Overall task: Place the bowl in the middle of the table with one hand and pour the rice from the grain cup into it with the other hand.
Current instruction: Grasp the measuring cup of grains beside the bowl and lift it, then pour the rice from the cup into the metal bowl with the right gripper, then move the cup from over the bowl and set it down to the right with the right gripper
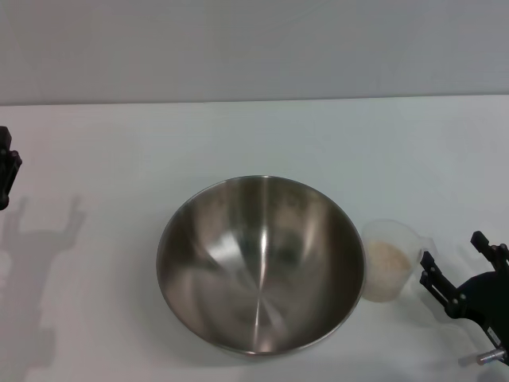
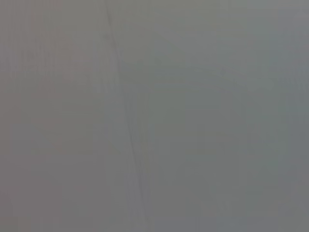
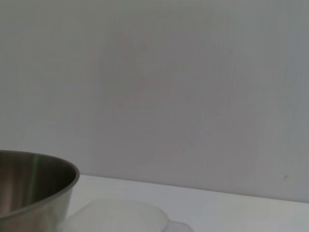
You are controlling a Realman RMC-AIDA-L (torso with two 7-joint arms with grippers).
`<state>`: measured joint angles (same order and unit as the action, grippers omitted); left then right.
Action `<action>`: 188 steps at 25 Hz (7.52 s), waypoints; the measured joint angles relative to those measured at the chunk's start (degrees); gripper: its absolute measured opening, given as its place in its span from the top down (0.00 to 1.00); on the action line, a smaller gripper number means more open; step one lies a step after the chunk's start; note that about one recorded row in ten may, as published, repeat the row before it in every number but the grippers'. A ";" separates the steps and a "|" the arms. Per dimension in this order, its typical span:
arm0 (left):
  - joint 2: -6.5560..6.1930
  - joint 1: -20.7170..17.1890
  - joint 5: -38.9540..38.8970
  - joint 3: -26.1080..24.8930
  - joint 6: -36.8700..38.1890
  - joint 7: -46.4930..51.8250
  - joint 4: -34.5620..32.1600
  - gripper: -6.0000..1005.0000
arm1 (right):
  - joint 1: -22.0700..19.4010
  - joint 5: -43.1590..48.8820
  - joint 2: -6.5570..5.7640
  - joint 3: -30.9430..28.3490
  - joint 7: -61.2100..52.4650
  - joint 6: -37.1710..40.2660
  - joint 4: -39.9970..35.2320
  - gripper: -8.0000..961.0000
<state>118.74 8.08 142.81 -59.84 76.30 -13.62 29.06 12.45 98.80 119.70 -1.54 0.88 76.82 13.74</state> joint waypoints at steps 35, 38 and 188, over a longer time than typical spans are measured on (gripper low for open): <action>0.00 0.57 0.01 0.34 -0.28 0.00 -0.85 0.16 | 1.49 0.07 0.01 -0.66 -0.05 0.75 0.27 0.79; 0.00 0.67 0.01 0.33 -0.28 0.00 -1.12 0.16 | 1.44 0.02 0.00 -0.65 -0.03 1.09 0.22 0.91; 0.26 2.13 0.17 3.54 -0.78 2.20 -3.75 0.16 | 5.79 9.74 -0.05 -19.85 1.33 7.28 0.34 0.98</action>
<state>119.00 10.21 142.98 -56.30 75.52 -11.42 25.31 18.24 108.54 119.65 -21.40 2.21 84.10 14.07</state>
